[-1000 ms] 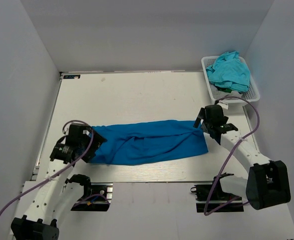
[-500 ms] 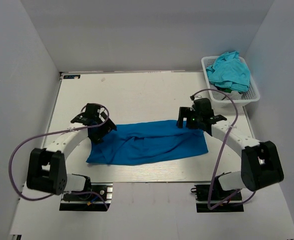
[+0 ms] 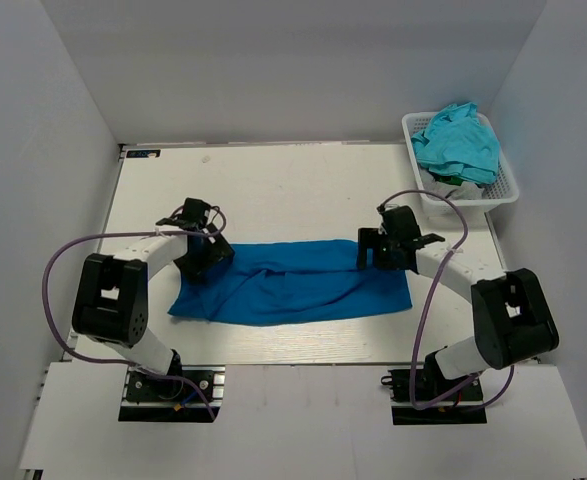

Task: Fold and stack the t-shirts
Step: Fold the other side of the tshirt into a rectangle

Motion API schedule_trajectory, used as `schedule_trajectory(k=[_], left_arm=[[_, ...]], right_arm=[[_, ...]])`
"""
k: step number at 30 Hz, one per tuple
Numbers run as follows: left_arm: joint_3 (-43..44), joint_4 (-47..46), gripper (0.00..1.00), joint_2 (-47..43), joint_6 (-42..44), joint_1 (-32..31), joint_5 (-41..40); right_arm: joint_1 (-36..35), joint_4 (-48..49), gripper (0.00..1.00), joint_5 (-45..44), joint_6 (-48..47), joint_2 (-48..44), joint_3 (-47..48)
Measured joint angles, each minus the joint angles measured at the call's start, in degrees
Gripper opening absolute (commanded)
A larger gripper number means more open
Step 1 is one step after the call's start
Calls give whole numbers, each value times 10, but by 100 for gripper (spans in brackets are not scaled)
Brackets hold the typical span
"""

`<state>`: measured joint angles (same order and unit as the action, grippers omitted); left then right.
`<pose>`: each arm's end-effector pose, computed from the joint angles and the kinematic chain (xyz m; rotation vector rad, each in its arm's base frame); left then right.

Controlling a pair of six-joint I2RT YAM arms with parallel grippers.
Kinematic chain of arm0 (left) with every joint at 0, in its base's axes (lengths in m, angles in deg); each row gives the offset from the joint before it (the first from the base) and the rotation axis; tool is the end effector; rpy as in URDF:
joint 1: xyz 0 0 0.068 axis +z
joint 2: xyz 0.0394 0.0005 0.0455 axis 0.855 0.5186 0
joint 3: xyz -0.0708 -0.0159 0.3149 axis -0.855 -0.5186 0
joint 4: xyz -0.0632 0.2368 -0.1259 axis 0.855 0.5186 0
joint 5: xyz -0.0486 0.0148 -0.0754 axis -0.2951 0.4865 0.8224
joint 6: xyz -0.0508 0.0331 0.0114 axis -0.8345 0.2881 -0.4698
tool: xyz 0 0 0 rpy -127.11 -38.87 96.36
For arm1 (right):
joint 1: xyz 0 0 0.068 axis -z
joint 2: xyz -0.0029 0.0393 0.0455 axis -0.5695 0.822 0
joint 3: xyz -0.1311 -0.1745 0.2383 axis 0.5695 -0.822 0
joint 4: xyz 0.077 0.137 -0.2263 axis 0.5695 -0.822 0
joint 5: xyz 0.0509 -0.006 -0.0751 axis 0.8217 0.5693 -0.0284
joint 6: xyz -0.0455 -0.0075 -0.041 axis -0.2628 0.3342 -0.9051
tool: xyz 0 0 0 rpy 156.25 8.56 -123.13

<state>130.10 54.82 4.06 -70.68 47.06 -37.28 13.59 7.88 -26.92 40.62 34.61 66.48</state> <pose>0.2869 -0.0569 0.1972 -0.8879 2.7313 -0.1334 0.2792 0.1063 0.2149 -0.0913 2.4895 0.2389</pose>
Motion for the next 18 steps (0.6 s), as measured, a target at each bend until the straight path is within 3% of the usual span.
schedule_trajectory(k=[4,18], left_arm=[[22,-6,100,17,28,-2,19],[11,-50,100,-52,114,-18,164]], right_arm=[[0,-8,90,-7,5,-8,-16],[0,-8,90,-6,13,-27,-16]])
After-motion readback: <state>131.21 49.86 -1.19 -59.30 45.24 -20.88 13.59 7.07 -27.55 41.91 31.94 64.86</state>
